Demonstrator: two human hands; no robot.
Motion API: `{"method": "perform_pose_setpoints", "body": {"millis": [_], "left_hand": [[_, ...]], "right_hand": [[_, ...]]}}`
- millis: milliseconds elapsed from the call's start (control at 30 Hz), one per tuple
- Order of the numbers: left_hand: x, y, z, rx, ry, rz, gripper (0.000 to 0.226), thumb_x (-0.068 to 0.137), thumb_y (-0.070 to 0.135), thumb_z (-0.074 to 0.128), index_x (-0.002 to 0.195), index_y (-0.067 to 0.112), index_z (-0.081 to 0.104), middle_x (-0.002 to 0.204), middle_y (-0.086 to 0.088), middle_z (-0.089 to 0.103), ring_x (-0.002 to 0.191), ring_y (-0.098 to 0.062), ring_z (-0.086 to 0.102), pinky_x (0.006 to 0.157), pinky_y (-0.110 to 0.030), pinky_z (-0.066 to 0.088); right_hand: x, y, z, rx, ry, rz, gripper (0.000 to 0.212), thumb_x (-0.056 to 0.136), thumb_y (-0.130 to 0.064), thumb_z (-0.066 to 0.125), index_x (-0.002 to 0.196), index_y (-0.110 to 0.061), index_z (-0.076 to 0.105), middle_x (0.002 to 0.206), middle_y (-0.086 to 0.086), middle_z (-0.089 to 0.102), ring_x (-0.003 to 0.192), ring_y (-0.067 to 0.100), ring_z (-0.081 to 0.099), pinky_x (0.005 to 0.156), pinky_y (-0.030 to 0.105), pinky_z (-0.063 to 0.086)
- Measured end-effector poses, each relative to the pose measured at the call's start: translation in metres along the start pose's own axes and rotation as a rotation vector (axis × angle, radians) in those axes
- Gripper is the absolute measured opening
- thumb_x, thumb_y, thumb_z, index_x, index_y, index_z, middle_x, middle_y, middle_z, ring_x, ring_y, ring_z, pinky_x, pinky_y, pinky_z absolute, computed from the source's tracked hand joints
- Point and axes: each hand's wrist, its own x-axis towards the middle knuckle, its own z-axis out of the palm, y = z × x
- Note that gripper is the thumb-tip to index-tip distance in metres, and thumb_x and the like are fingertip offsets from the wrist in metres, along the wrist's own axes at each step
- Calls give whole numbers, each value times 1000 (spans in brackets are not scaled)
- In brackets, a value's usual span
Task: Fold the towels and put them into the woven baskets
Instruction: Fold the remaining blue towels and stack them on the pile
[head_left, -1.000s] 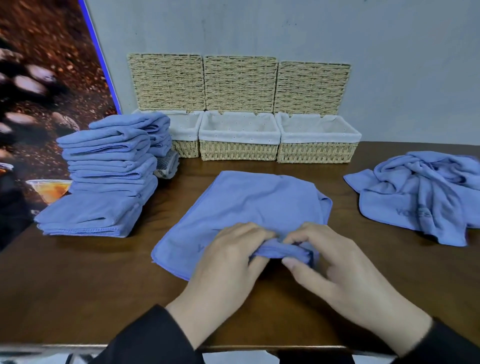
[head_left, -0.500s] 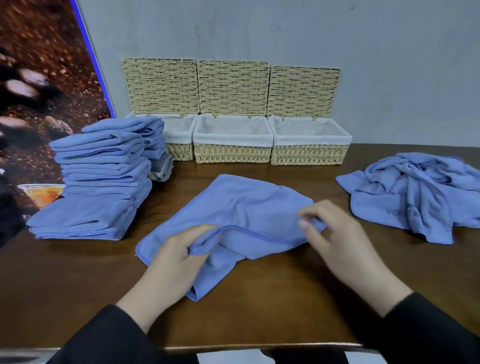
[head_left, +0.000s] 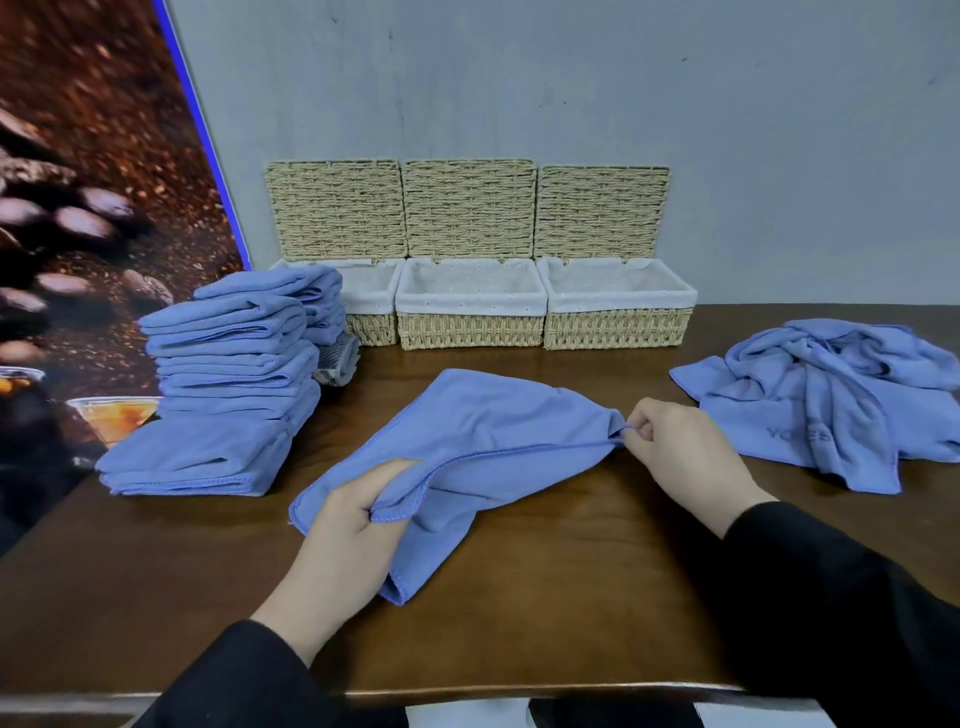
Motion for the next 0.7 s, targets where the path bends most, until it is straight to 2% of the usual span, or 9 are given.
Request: {"method": "perform_pose_setpoints", "body": {"millis": [33,100,167,267,367,467,533,633,700], "left_hand": [[-1,-3,-3,-3,22,14,9,94,-1,43,90,1,50,64,-2,35,52,2,33,59,-13,35],[-4,-2,-8,47,99,46,28,100,-19,36,87,-1,54,68,-8,36,52,4,39,61,-8,39],[-6,2,-11,75,180,98,35,100,-20,36,94,2,63,73,-11,47,58,7,46,63,-4,40],[-6,8,-17,124,330,152,47,103,0,49,87,37,72,70,7,62,62,5,51,60,-4,40],[-3,22,-20,116,436,97,47,104,29,51,68,55,67,52,12,47,49,-4,37,49,-18,34],[5,32,-26,136,470,69,50,104,34,51,57,49,62,48,13,34,49,-5,28,56,-31,24],[14,41,-32,133,487,88,37,103,39,53,67,40,64,60,12,49,60,-8,40,61,-32,31],[20,62,-42,124,509,128,30,102,41,54,78,29,67,65,18,60,68,-8,48,66,-35,38],[23,76,-47,123,466,137,30,103,43,53,84,24,68,62,18,59,64,-12,49,60,-37,37]], "right_hand": [[-1,-1,-4,41,12,42,17,96,-26,61,81,-18,57,73,0,62,72,21,57,60,37,46],[-7,-1,-16,161,64,107,11,95,-22,60,86,-16,56,78,3,64,74,23,58,61,34,45],[-16,-1,-29,282,88,81,9,95,-13,58,98,-18,51,83,0,62,76,22,59,62,34,44],[-28,-3,-51,228,19,-79,23,96,-9,52,99,-29,41,72,-7,58,65,15,60,63,38,47],[-36,-5,-75,166,-56,-127,22,97,-12,47,94,-34,42,57,-4,62,57,15,60,61,36,48],[-42,-6,-100,181,-61,-170,30,101,-14,46,92,-42,53,56,-1,64,64,10,60,62,33,47],[-46,-11,-118,217,-69,-209,38,100,-11,46,90,-44,60,57,0,66,72,3,63,67,36,50],[-43,-19,-144,130,-29,-279,45,97,-3,48,86,-43,66,67,-20,67,72,-2,62,59,17,46],[-42,-23,-157,-4,-50,-307,31,98,-21,48,88,-44,66,72,-30,63,71,-4,61,57,16,42]]}}
